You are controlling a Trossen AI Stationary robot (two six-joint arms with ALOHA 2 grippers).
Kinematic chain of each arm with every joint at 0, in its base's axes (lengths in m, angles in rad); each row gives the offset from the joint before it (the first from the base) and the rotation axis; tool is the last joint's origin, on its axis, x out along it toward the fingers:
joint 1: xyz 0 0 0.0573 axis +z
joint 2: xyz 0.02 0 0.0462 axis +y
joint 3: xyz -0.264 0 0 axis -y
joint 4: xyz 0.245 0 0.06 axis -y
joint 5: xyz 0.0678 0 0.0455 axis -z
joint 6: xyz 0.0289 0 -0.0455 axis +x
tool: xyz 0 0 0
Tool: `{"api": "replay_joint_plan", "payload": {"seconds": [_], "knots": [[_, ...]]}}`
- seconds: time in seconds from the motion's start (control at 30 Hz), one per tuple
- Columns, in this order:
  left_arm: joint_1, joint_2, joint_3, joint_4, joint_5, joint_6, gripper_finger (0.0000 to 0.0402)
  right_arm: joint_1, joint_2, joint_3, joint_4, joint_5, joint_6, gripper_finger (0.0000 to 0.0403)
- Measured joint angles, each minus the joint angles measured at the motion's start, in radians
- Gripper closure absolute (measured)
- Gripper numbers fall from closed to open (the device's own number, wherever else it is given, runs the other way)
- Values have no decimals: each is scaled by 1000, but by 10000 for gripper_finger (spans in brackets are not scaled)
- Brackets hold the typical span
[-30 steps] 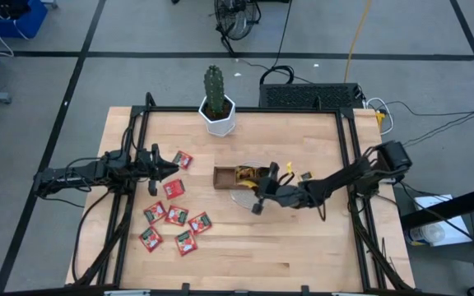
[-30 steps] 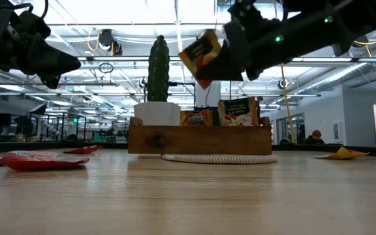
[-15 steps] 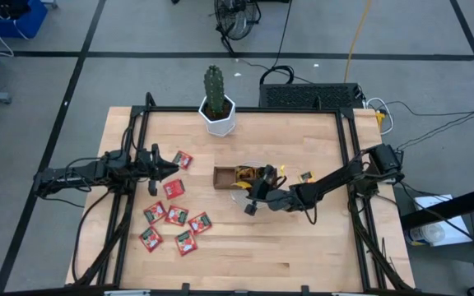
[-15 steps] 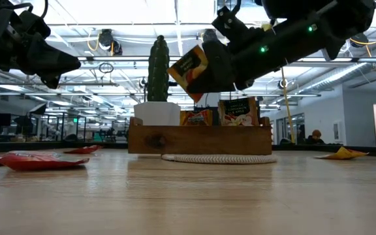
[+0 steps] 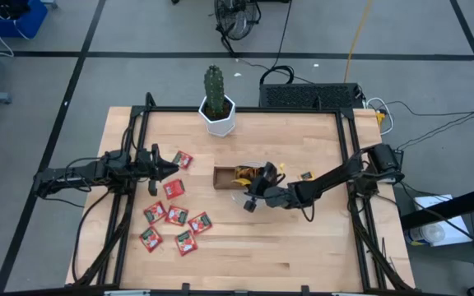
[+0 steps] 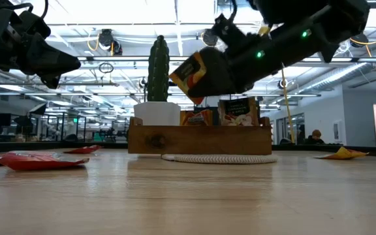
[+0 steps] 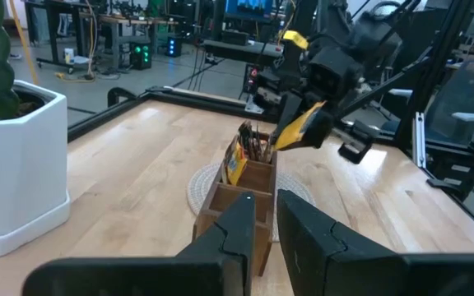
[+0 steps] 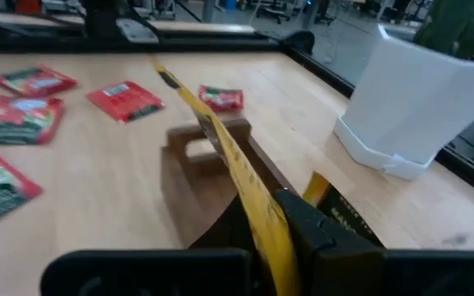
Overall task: Pick & Place Tea
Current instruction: Put the orange tea bag into the middle section of the wooden organizer
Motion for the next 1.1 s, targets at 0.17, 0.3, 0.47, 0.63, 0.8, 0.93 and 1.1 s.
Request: {"api": "replay_joint_plan", "payload": {"seconds": [0.17,0.3,0.47,0.63,0.8,0.93,1.1], "knots": [[0,0,0,0,0,0,344,-43,51,0,17,-59,5,391],[0,0,0,0,0,0,344,-60,74,0,38,-81,5,391],[0,0,0,0,0,0,344,-64,75,0,15,-84,5,389],[0,0,0,0,0,0,344,-64,75,0,8,-84,-7,342],[0,0,0,0,0,0,344,-64,75,0,8,-83,-9,298],[0,0,0,0,0,0,344,-64,75,0,8,-83,-10,280],[0,0,0,0,0,0,344,-64,75,0,16,-83,-10,273]]}}
